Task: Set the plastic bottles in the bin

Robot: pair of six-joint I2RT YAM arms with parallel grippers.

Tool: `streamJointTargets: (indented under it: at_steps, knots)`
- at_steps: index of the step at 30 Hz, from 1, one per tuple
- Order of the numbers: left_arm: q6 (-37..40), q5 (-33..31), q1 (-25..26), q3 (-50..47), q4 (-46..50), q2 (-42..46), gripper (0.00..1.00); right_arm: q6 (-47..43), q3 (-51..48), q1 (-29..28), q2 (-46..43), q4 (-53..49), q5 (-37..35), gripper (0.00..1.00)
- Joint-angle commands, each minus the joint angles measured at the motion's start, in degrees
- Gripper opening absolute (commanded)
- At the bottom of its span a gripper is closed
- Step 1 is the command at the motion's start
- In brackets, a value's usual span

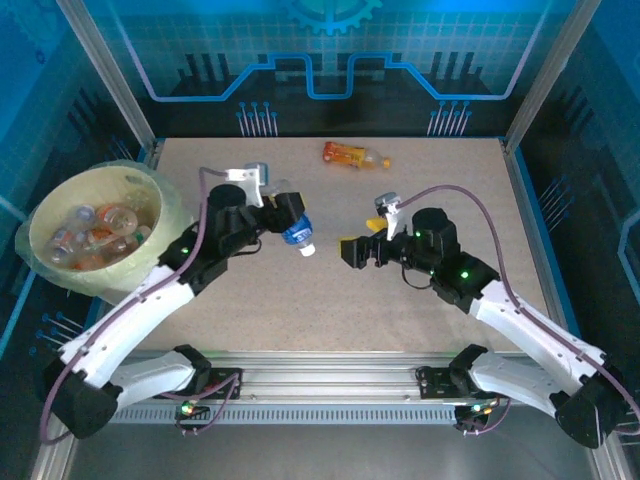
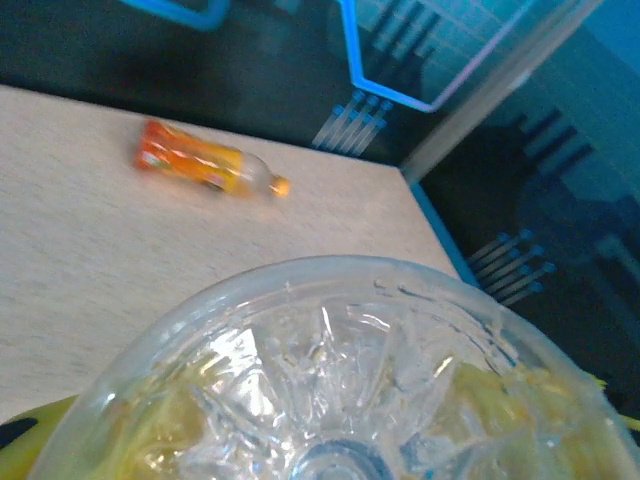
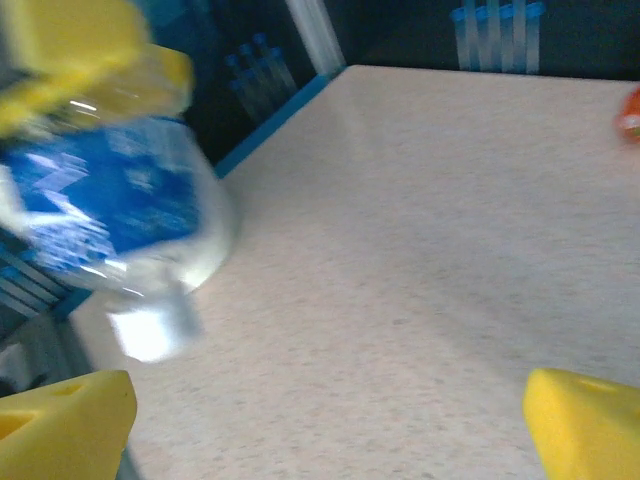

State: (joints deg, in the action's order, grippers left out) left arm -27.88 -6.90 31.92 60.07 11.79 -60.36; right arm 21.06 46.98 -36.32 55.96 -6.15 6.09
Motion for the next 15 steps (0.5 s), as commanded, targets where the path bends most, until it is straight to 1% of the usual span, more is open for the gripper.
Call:
streamJointTargets:
  at_steps: [1,5,8,12,15]
  knots:
    - [8.04,-11.14,-1.17,5.71,14.14,4.03,0.49,-2.13,2.01,1.31,-1.93,-6.23,-11.65,1.00]
    - [12.37,-17.44,-3.71,11.00,21.05,7.61,0.49,-0.71,2.93,5.85,-1.94,-9.69,-10.05,1.00]
    - [15.98,-22.94,-4.73,14.55,23.80,9.40,0.49,1.05,3.09,9.12,-1.24,-11.66,-8.32,1.00]
    - [19.97,-30.58,-4.93,19.68,26.99,10.11,0.50,3.15,0.79,12.65,-1.23,-9.94,-6.29,1.00]
    - [23.85,-37.22,-5.07,22.81,27.32,9.77,0.51,4.76,-0.16,14.05,-1.63,-9.06,-6.17,1.00]
